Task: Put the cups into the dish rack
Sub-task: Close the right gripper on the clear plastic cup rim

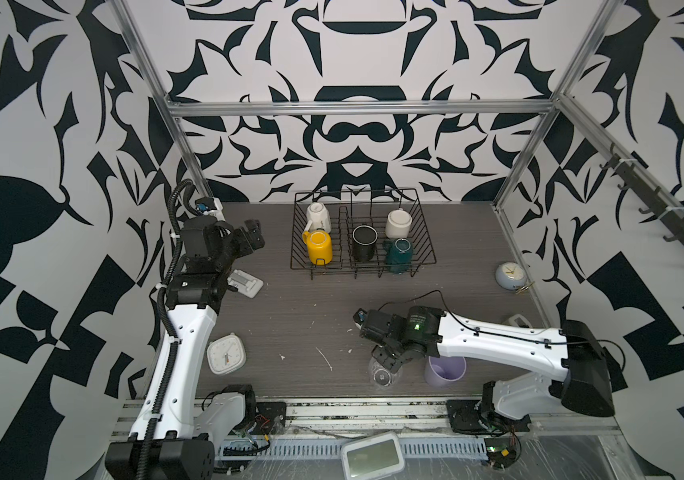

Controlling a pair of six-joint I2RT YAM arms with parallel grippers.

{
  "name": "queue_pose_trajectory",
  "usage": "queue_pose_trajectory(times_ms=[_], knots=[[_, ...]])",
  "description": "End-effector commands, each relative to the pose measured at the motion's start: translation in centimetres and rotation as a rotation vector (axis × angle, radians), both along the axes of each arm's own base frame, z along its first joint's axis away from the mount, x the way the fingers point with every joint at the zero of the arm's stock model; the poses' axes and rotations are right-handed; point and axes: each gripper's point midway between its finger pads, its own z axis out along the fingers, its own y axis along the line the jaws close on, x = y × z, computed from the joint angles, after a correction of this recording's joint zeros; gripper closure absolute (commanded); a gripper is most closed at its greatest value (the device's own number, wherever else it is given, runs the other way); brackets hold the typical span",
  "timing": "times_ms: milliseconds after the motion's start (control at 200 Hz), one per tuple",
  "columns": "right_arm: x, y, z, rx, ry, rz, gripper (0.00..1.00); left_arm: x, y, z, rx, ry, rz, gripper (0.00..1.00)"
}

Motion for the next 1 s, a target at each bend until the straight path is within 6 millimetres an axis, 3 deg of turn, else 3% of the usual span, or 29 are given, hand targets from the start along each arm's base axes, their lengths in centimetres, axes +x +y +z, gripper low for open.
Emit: queue_pose_trajectory(times_ms=[0,655,845,995], knots=[[0.2,1.1,0.7,0.027,-0.018,0.037,0.53,-0.3,-0.1,0.5,0.006,-0.028,-0.015,0.01],[0.2,2.4,-1.7,-0.045,-0.009,0.139,0.53,-0.4,-0.4,0.7,0.002,-0.038,-0.034,0.01],[1.4,2.1,-2.0,-0.093,-0.069,0.134,0.61,-0.4,-0.9,1.1,-0.027,-0.047,-0.049,0.01],[2.7,2.0,-1.6,-0.117,-0.136,0.115,0.73,-0.4,-0.8,1.1,-0.038,-0.052,-0.043,0.01]])
